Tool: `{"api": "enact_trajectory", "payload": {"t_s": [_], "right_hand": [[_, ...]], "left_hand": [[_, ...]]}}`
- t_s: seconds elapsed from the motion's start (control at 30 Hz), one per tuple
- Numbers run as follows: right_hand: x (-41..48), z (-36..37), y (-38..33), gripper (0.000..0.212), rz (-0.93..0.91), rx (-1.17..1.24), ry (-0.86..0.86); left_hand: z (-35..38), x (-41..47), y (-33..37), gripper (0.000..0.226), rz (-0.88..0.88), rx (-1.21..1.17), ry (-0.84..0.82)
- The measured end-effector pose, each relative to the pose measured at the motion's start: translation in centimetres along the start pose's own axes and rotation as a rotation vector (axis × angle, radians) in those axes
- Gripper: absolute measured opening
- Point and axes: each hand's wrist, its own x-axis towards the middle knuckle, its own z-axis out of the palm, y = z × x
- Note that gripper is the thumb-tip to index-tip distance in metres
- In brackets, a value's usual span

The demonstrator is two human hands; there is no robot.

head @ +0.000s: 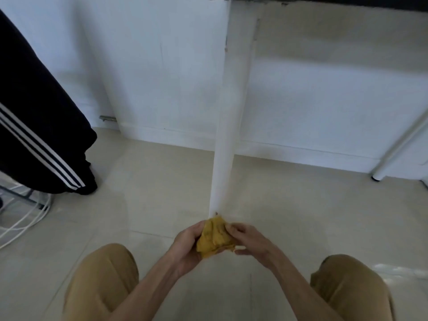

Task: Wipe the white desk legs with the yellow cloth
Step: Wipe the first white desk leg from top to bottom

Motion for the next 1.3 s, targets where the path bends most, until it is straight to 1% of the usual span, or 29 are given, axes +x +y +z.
{"api": "enact_trajectory", "payload": {"t_s": [0.07, 0.1, 0.17, 0.2, 0.23, 0.27, 0.3, 0.37, 0.4, 0.43, 0.47, 0.53, 0.57, 0.6, 0.63, 0.67, 0.73, 0.8, 0.87, 0.93, 1.03, 1.1, 1.17, 1.2, 1.3], "right_hand": [[-0.1, 0.4, 0.4, 0.05, 0.012, 0.101, -0.096], [-0.1, 0.3, 0.5, 0.045, -0.002, 0.142, -0.114], [-0.1, -0.2, 0.7, 0.043, -0.001, 0.148, -0.067], [-0.3, -0.6, 0.9, 0.038, 0.023, 0.143, -0.032], [-0.3, -1.0, 1.2, 0.03, 0.053, 0.148, 0.022], [-0.4, -1.3, 1.5, 0.023, 0.064, 0.173, 0.093], [-0.4, -1.7, 1.6, 0.02, 0.049, 0.225, 0.188], [-0.5, -1.4, 0.8, 0.017, -0.071, 0.412, 0.405], [-0.7, -0.5, 0.0, 0.019, -0.169, 0.467, 0.485], [-0.9, 0.6, -1.0, 0.027, -0.275, 0.461, 0.498], [-1.0, 2.3, -2.1, 0.04, -0.377, 0.403, 0.444], [-0.7, 6.4, -3.7, 0.067, -0.55, 0.228, 0.316], [0.0, 8.2, -3.9, 0.076, -0.636, 0.173, 0.34], [0.9, 9.5, -4.1, 0.08, -0.71, 0.16, 0.417], [2.0, 10.4, -3.7, 0.079, -0.745, 0.184, 0.508], [3.1, 10.9, -3.2, 0.073, -0.754, 0.235, 0.578], [4.8, 11.1, -1.7, 0.06, -0.705, 0.314, 0.664], [6.0, 11.1, -0.1, 0.052, -0.618, 0.27, 0.673], [6.8, 10.5, 1.6, 0.05, -0.592, 0.257, 0.616], [8.1, 9.9, 3.9, 0.049, -0.546, 0.193, 0.561], [9.6, 9.5, 7.8, 0.052, -0.364, 0.133, 0.446], [12.0, 9.3, 11.4, 0.057, -0.296, 0.104, 0.349], [11.9, 9.0, 11.9, 0.054, -0.223, 0.011, 0.282], [11.9, 8.6, 11.9, 0.054, -0.199, -0.076, 0.265], [11.0, 8.0, 10.6, 0.052, -0.168, -0.217, 0.228]], "left_hand": [[-0.1, 0.2, 0.5, 0.032, 0.007, 0.134, -0.019], [-0.3, 0.4, 0.5, 0.03, 0.038, 0.254, 0.0], [-1.0, 1.2, 0.7, 0.023, 0.145, 0.591, 0.107], [-1.4, 1.5, 1.0, 0.017, 0.214, 0.741, 0.205], [-1.7, 1.7, 1.5, 0.012, 0.298, 0.836, 0.296], [-1.7, 1.7, 2.3, 0.017, 0.401, 0.887, 0.338], [-1.4, 1.5, 3.3, 0.03, 0.507, 0.908, 0.304], [0.0, 0.9, 5.5, 0.051, 0.659, 0.945, 0.112], [1.0, 0.5, 6.4, 0.053, 0.715, 0.987, 0.028], [1.7, 0.3, 7.0, 0.052, 0.767, 1.027, -0.017], [2.2, 0.2, 7.4, 0.047, 0.815, 1.052, -0.025], [2.5, 0.2, 8.0, 0.038, 0.851, 1.092, 0.02], [2.4, 0.3, 8.3, 0.035, 0.839, 1.108, 0.037], [2.4, 0.5, 8.6, 0.033, 0.824, 1.124, 0.038], [2.4, 0.6, 8.8, 0.031, 0.816, 1.149, 0.033], [2.5, 0.7, 9.0, 0.028, 0.824, 1.181, 0.034], [2.5, 1.0, 9.3, 0.025, 0.863, 1.24, 0.035], [2.3, 1.4, 9.1, 0.025, 0.877, 1.249, 0.031], [2.1, 1.6, 8.9, 0.028, 0.882, 1.242, 0.042], [2.1, 1.6, 8.7, 0.031, 0.9, 1.243, 0.047], [2.1, 1.5, 8.4, 0.031, 0.916, 1.253, 0.018], [1.9, 1.7, 8.5, 0.032, 0.917, 1.256, -0.005], [1.8, 1.9, 8.4, 0.031, 0.901, 1.256, -0.007], [1.7, 2.0, 8.5, 0.03, 0.892, 1.249, 0.003], [1.8, 2.0, 8.5, 0.03, 0.883, 1.258, 0.031]]}}
